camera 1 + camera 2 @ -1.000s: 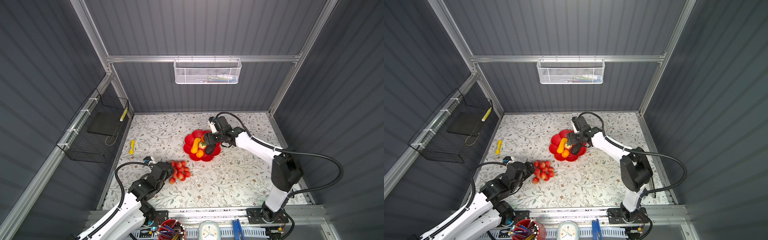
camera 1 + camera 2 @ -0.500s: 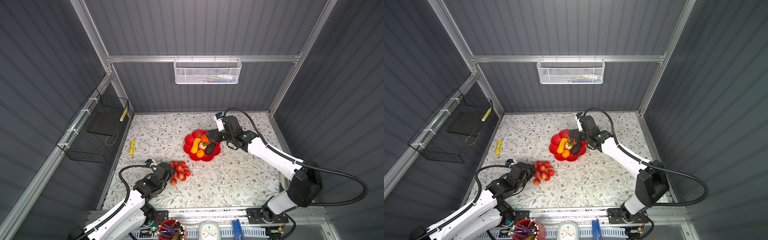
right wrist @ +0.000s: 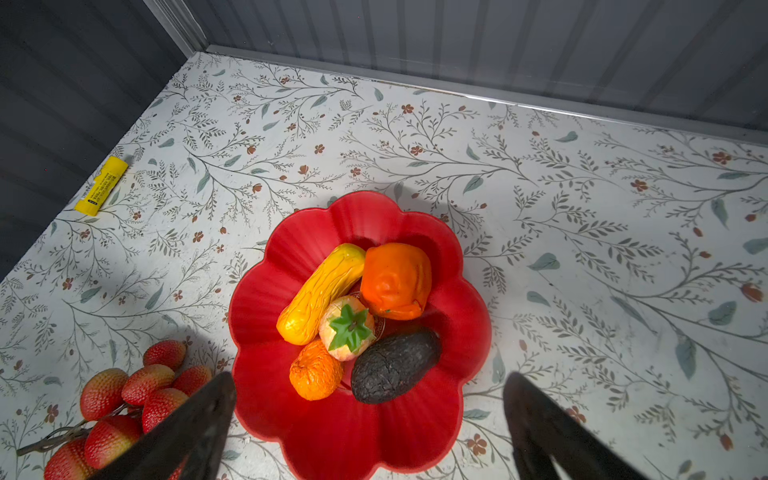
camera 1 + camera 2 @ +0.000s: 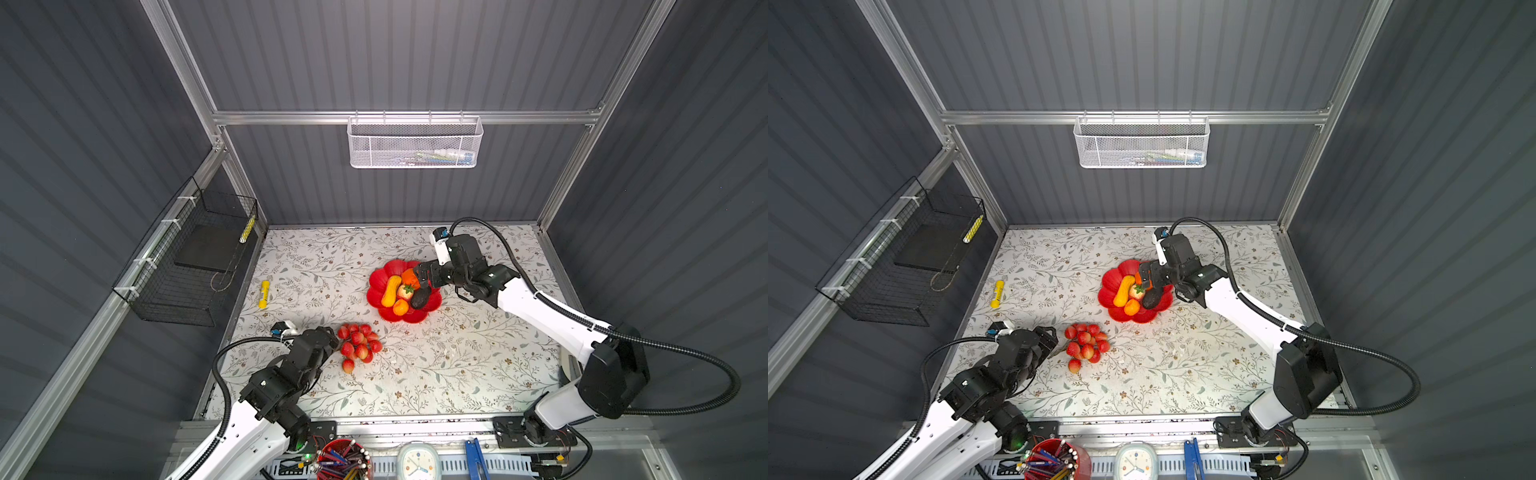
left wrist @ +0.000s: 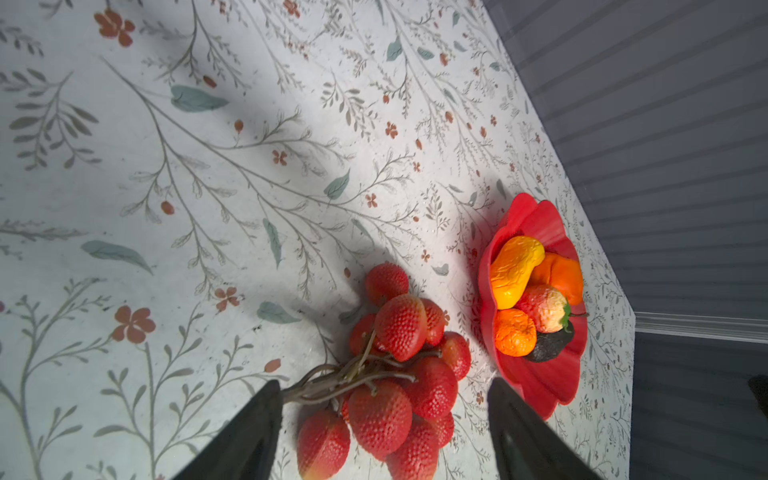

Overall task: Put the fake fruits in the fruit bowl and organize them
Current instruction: 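Carry the red pear into the bowl and open the right gripper, then grasp the bunch of red lychees by its stem with the left gripper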

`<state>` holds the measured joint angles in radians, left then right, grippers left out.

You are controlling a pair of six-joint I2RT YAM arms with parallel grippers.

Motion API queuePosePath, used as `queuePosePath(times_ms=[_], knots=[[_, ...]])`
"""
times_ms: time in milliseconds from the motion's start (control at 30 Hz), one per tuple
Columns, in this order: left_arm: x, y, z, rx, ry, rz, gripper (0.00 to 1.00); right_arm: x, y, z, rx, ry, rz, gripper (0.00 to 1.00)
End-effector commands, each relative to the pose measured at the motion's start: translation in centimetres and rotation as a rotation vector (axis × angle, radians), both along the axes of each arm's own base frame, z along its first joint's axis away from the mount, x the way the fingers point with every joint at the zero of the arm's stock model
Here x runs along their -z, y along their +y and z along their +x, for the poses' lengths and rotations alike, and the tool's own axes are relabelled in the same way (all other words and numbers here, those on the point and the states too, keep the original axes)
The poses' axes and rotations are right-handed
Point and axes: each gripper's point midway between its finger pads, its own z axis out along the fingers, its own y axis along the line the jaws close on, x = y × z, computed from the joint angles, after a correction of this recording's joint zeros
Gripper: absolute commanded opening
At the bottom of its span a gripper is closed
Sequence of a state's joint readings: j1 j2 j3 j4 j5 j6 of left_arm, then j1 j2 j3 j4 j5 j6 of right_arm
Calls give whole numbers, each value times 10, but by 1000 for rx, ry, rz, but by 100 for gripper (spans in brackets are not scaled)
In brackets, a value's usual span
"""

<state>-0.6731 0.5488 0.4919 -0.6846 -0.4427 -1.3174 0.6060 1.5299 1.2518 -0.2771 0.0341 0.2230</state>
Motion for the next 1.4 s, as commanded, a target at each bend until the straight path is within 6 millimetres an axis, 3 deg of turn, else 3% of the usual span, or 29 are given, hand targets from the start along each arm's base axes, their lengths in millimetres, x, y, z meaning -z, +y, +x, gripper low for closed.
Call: queuePosePath(times_ms=[0,167,433,767,1367], knots=[[31,1,-16,-11,122,-13,77,-12,-7,0,14,-39,2,99],[42,0,-19,-14,142,-28,79,-14,-10,0,20,-49,6,99],[57,-20,-2,-1,120,-84,77,-15,-13,-1,25,-51,7,99],[56,-25,22,-87,-14,-195,39,-13,-18,-1,35,-58,-5,99],[21,-41,48,-62,-149,-247,0,-11,-21,1,44,-66,-8,99]])
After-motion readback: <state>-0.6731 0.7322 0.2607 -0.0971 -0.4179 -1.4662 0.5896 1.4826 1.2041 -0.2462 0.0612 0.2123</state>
